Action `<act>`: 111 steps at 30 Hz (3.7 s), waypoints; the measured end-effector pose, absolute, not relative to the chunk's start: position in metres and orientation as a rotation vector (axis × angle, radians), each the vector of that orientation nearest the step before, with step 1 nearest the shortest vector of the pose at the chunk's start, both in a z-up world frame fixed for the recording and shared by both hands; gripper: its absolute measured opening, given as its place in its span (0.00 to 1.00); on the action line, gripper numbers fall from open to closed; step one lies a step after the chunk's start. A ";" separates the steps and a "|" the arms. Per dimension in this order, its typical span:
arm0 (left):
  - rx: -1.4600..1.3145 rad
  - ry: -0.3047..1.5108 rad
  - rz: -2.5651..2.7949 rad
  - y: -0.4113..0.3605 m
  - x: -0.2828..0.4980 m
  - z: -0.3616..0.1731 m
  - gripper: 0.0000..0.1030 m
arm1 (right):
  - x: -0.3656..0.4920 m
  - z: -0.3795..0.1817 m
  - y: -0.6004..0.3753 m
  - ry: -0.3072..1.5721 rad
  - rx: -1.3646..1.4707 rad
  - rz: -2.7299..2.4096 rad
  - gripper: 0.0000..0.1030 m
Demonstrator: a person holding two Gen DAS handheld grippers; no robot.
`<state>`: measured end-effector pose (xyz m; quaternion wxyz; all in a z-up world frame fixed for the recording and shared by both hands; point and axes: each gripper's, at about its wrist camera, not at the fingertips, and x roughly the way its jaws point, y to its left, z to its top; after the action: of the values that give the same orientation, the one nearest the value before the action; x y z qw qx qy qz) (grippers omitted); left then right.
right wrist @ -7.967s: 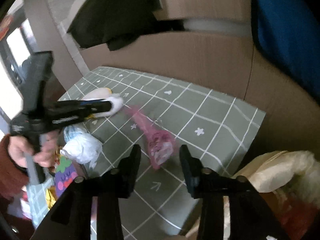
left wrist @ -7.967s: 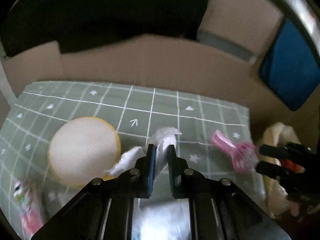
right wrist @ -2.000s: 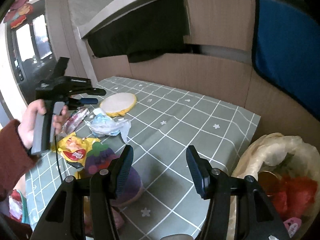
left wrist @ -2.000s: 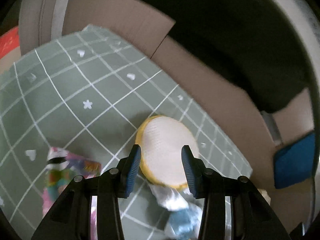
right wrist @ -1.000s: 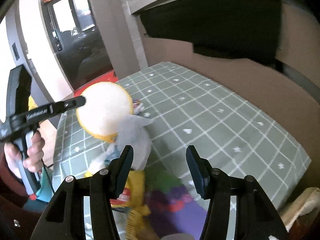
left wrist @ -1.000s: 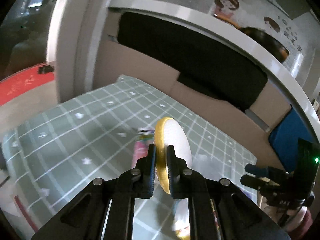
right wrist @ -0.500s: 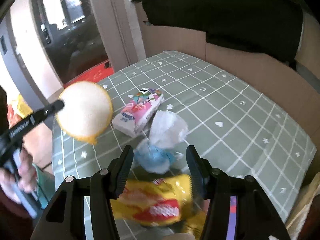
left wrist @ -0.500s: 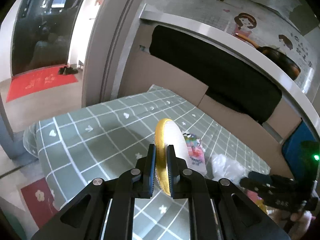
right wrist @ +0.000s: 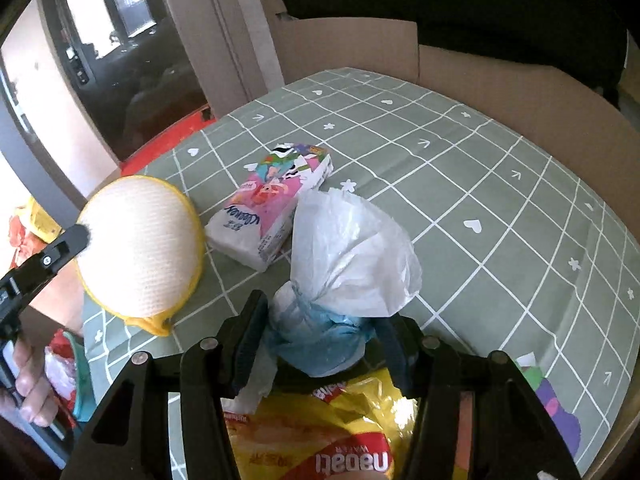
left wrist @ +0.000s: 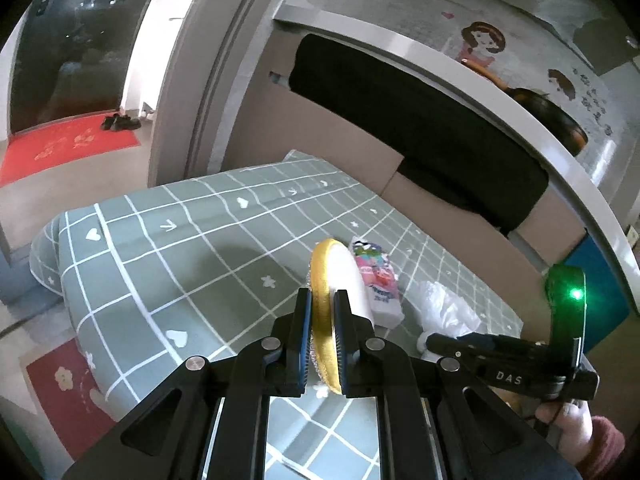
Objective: Collect trash
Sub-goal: 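Grasp the white-and-blue plastic bag with the right tool while the left tool holds the pad, then carry the yellow pad and plastic bag with both tools over the bin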
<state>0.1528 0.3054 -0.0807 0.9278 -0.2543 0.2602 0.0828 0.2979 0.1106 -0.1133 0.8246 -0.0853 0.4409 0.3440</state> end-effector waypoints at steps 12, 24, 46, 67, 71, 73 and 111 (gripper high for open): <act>-0.373 0.502 0.061 0.236 0.170 -0.040 0.11 | 0.264 -0.043 0.026 0.681 -0.156 0.632 0.45; -0.232 0.449 -0.050 0.146 0.190 0.003 0.11 | 0.244 -0.013 -0.062 0.575 -0.072 0.531 0.45; -0.087 0.351 -0.315 -0.030 0.210 0.059 0.11 | 0.195 0.036 -0.236 0.380 0.061 0.260 0.45; -0.016 0.439 -0.405 -0.113 0.240 0.016 0.11 | 0.206 -0.016 -0.308 0.448 0.131 0.138 0.45; -0.025 0.474 -0.414 -0.120 0.253 0.003 0.11 | 0.217 -0.030 -0.314 0.484 0.147 0.136 0.45; -0.026 0.489 -0.415 -0.123 0.258 -0.002 0.11 | 0.223 -0.037 -0.315 0.504 0.146 0.131 0.45; -0.106 0.763 -0.490 -0.153 0.326 -0.086 0.11 | 0.281 -0.121 -0.326 0.694 0.161 0.098 0.45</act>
<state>0.3265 -0.1533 -0.0864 0.8975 -0.0513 0.3685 -0.2366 0.2806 -0.3259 -0.1212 0.9361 0.0787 0.3395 0.0478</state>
